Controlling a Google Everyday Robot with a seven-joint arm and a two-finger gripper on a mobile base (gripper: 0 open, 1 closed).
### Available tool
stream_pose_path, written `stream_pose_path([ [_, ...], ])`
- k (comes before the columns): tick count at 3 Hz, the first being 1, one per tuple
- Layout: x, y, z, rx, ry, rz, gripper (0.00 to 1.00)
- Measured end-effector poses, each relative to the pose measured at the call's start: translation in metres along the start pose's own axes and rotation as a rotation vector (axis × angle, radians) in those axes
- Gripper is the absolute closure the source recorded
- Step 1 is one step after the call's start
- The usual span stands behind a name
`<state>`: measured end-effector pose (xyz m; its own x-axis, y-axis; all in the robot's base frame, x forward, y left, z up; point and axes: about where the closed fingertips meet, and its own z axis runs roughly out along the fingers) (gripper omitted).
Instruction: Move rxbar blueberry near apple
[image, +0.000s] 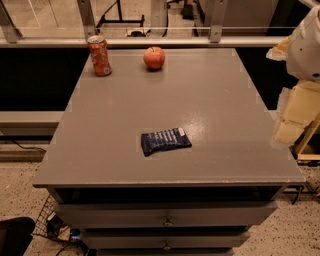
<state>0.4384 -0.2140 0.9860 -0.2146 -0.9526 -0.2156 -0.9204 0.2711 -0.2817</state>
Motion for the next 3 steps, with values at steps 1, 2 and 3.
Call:
stream_pose_path([
  [1,0.000,0.000,0.000,0.000,0.000,0.000,0.00],
  [2,-0.002,-0.005,0.006,-0.003,-0.086,0.016,0.00],
  [3,-0.014,-0.022,0.025,-0.023,-0.267,0.031,0.00],
])
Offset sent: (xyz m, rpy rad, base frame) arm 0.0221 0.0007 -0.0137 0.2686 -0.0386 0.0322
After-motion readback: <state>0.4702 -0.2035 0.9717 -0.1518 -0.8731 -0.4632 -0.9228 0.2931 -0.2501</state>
